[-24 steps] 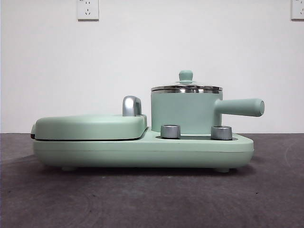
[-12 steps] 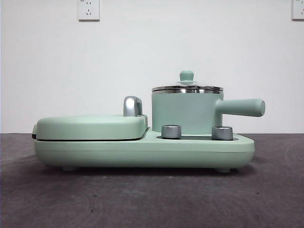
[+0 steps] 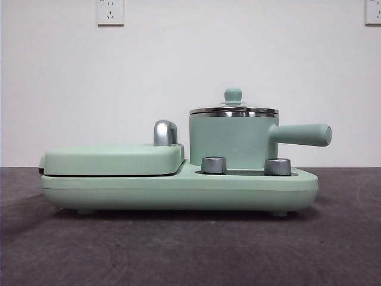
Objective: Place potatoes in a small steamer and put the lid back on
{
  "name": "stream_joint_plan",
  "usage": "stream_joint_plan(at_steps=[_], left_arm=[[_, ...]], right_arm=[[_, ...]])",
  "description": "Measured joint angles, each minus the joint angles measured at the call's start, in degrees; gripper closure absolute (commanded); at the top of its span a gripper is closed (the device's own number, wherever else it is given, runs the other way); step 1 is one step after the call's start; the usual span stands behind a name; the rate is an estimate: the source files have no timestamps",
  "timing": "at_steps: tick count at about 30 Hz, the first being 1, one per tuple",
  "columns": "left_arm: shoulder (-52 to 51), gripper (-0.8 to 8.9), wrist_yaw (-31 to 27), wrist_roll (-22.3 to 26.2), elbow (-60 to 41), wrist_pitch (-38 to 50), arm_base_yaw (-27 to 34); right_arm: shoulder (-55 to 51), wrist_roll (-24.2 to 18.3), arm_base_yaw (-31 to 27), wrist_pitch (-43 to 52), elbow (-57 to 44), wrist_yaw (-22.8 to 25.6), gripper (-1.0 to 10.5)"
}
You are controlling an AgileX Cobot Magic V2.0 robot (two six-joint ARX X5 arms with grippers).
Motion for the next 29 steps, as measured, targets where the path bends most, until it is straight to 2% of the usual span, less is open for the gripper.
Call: stream_joint_plan(at_steps=[5, 10, 15, 29], left_arm=[[-5.95, 7.94, -6.91, -1.4, -4.04, 0.35, 4.31], [-5.79, 7.94, -10.16, -1.51, -4.09, -0.85, 7.63], [-5.81, 7.94, -10.38, -0.98, -4.09, -0.85, 9.66], [-5.81, 7.94, -10.4, 0.17, -4.09, -0.85, 9.35]], right_arm=[[0.0, 0.0, 0.0, 0.0, 0.0, 0.0, 9.3], [0.0, 0.0, 0.0, 0.0, 0.0, 0.0, 9.3], [0.0, 0.0, 0.0, 0.0, 0.0, 0.0, 9.3], [0.0, 0.0, 0.0, 0.0, 0.0, 0.0, 9.3]])
